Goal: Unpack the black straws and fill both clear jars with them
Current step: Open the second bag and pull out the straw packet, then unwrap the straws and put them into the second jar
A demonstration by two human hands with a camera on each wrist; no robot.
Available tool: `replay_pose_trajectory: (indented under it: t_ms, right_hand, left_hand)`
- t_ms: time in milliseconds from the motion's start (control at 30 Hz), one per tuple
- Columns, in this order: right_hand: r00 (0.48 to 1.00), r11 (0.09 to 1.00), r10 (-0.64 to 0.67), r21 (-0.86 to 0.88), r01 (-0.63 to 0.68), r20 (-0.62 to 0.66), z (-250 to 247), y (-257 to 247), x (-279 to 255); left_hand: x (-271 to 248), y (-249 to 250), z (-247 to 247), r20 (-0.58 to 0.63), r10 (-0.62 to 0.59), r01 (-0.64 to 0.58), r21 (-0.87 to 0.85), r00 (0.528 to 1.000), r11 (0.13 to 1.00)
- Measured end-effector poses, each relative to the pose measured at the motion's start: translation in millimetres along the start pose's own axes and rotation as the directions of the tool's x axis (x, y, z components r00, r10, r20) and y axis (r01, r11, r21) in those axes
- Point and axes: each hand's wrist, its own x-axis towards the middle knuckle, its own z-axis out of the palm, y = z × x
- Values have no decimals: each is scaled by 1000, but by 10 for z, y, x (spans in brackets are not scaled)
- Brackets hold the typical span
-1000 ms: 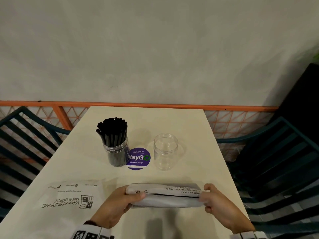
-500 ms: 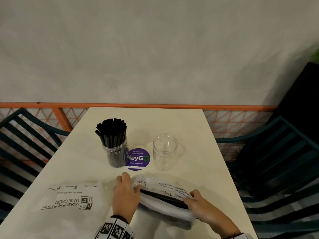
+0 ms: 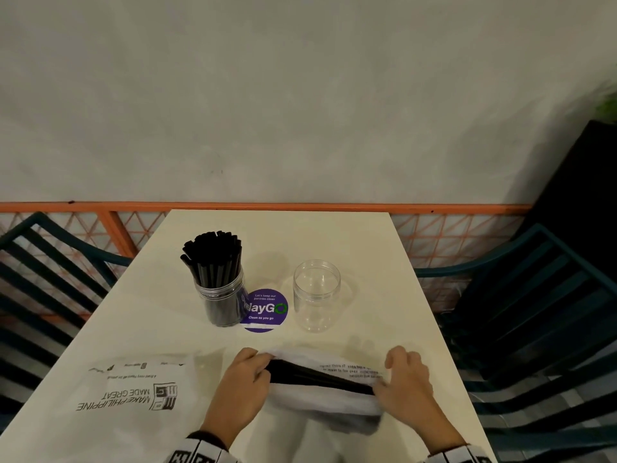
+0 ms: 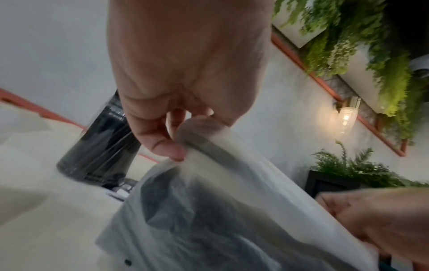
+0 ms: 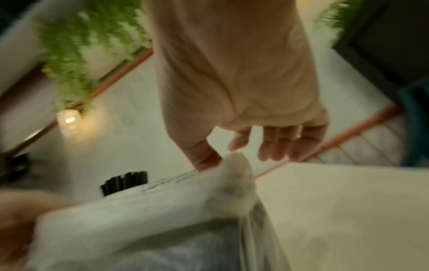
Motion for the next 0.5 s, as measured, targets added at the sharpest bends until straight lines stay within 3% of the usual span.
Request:
replay_pose_trajectory:
  t_ms: [33, 100, 167, 233, 367, 500]
  right_hand:
    - [990, 990, -139, -26, 138, -36, 1, -73, -51]
    - [906, 903, -423, 74, 424, -31, 42, -277, -155]
    - [813, 807, -582, 137, 574, 25, 150, -492, -219]
    - [763, 764, -643, 112, 635, 59, 294, -632, -205]
    - [767, 771, -637, 50, 635, 72, 393, -737, -127]
    - [695, 713, -689, 25, 700, 205, 203, -794, -135]
  left_hand:
    - [-17, 23, -20, -21, 14, -14, 0, 1000, 1000]
    - [-46, 88, -45, -52, 38, -38, -3, 998, 999]
    - [-82, 179, -62, -69, 67, -67, 1, 995, 998]
    - [-122, 273, -75, -93, 155, -156, -3, 983, 988]
    - [-232, 430, -54, -57, 310, -310, 20, 949, 951]
    - [-309, 514, -18, 4, 457, -456, -48, 889, 889]
